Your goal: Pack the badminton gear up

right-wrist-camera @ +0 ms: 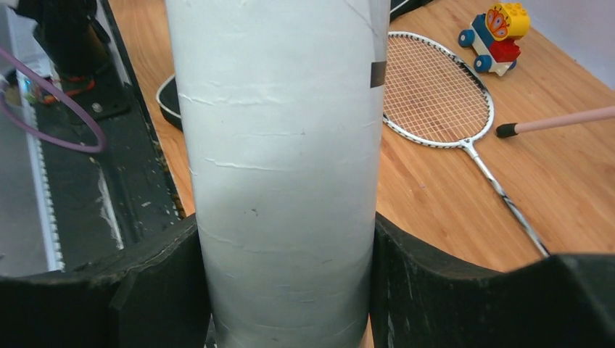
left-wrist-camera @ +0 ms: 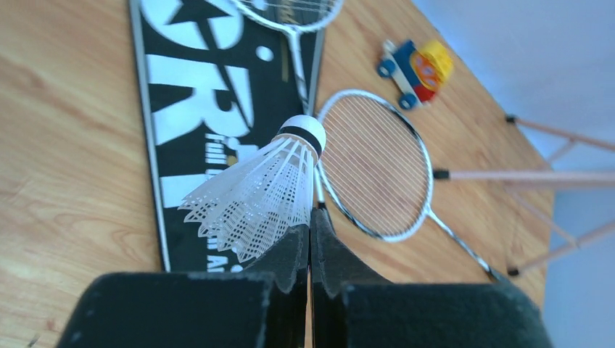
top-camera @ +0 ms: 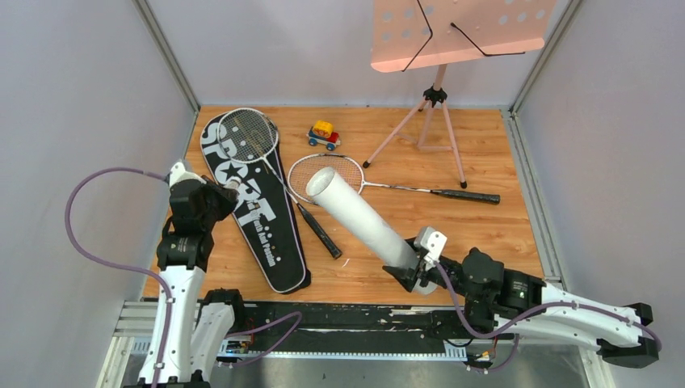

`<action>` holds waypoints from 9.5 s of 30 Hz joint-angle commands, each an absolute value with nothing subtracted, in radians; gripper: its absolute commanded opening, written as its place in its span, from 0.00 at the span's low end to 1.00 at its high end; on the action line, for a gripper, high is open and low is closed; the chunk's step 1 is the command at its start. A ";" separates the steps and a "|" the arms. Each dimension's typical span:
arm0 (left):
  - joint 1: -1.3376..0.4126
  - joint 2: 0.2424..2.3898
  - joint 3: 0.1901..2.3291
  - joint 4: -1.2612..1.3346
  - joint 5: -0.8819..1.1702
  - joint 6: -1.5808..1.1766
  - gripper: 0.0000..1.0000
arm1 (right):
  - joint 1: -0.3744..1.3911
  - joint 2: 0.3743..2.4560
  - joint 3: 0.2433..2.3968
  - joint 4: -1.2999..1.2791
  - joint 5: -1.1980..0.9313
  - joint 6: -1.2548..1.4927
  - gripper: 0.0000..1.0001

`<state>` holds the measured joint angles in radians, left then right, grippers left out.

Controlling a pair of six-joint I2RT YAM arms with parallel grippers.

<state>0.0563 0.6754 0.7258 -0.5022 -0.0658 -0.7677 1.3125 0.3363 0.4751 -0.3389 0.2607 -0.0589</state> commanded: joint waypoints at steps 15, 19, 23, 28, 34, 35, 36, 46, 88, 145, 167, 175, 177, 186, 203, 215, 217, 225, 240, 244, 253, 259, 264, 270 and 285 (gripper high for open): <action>0.061 0.665 1.036 -0.985 0.572 -0.322 0.00 | 1.358 0.508 0.451 -0.267 0.378 -0.458 0.25; 0.059 0.642 1.053 -1.016 0.706 -0.294 0.00 | 1.385 0.557 0.486 -0.369 0.479 -0.510 0.25; 0.045 0.631 1.063 -1.022 0.803 -0.295 0.00 | 1.395 0.610 0.518 -0.444 0.552 -0.504 0.25; 0.017 0.614 1.074 -1.035 0.855 -0.290 0.00 | 1.403 0.564 0.509 -0.455 0.571 -0.507 0.25; -0.051 0.602 1.054 -1.026 0.906 -0.287 0.00 | 1.416 0.532 0.511 -0.456 0.629 -0.511 0.24; -0.056 0.602 1.058 -1.034 0.904 -0.285 0.00 | 1.418 0.528 0.511 -0.457 0.633 -0.511 0.24; -0.057 0.604 1.065 -1.039 0.899 -0.280 0.00 | 1.421 0.527 0.511 -0.459 0.634 -0.510 0.24; -0.140 0.644 1.070 -1.003 0.939 -0.263 0.00 | 1.494 0.488 0.502 -0.456 0.632 -0.533 0.24; -0.190 0.644 1.275 -0.767 0.937 -0.542 0.74 | 1.606 0.402 0.392 -0.112 0.621 -0.643 0.19; -0.190 0.568 1.193 -0.778 0.855 -0.475 0.88 | 1.606 0.279 0.361 -0.053 0.608 -0.575 0.16; -0.210 0.620 0.825 -0.566 0.606 -0.661 0.75 | 1.606 0.286 0.562 -0.173 0.773 -0.178 0.17; -0.522 0.825 0.740 -0.357 0.320 -0.724 0.73 | 1.606 0.199 0.593 -0.215 0.767 -0.104 0.17; -0.625 0.915 0.752 -0.299 0.240 -0.740 0.72 | 1.607 0.178 0.596 -0.216 0.762 -0.096 0.17; -0.967 1.437 1.006 -0.170 0.018 -0.730 0.65 | 1.607 0.143 0.607 -0.280 0.759 -0.082 0.17; -1.132 1.881 1.206 -0.064 -0.049 -0.738 0.52 | 1.606 0.079 0.634 -0.348 0.746 -0.020 0.17; -1.175 1.965 1.260 -0.117 -0.088 -0.725 0.48 | 1.606 0.075 0.617 -0.348 0.746 -0.015 0.17; -1.181 1.976 1.277 -0.156 -0.114 -0.723 0.47 | 1.606 0.075 0.616 -0.347 0.746 -0.014 0.17; -1.222 2.000 1.334 -0.299 -0.251 -0.712 0.38 | 1.605 0.070 0.611 -0.348 0.748 -0.010 0.17; -1.232 1.942 1.294 -0.408 -0.395 -0.717 0.10 | 1.605 0.070 0.612 -0.357 0.750 -0.006 0.17; -1.232 1.894 1.245 -0.415 -0.427 -0.720 0.03 | 1.605 0.068 0.609 -0.357 0.749 -0.006 0.17; -1.220 1.760 1.134 -0.373 -0.403 -0.733 0.00 | 1.605 0.072 0.601 -0.355 0.744 -0.006 0.17; -1.149 1.536 1.035 -0.340 -0.346 -0.727 0.00 | 1.606 0.067 0.586 -0.350 0.735 -0.009 0.20; -1.054 1.334 0.953 -0.352 -0.294 -0.704 0.00 | 1.605 0.070 0.570 -0.330 0.725 -0.037 0.21; -0.914 1.099 0.902 -0.410 -0.211 -0.683 0.00 | 1.606 0.092 0.543 -0.287 0.719 -0.093 0.21; -0.851 0.593 1.094 -0.735 -0.290 -0.714 0.00 | 1.605 0.294 0.307 0.176 0.511 -0.561 0.19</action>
<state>-0.8558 0.7010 1.0203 -0.6079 -0.1844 -0.7094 1.6012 0.2722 0.3180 -0.0654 0.5812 -0.4259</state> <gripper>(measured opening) 0.007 0.642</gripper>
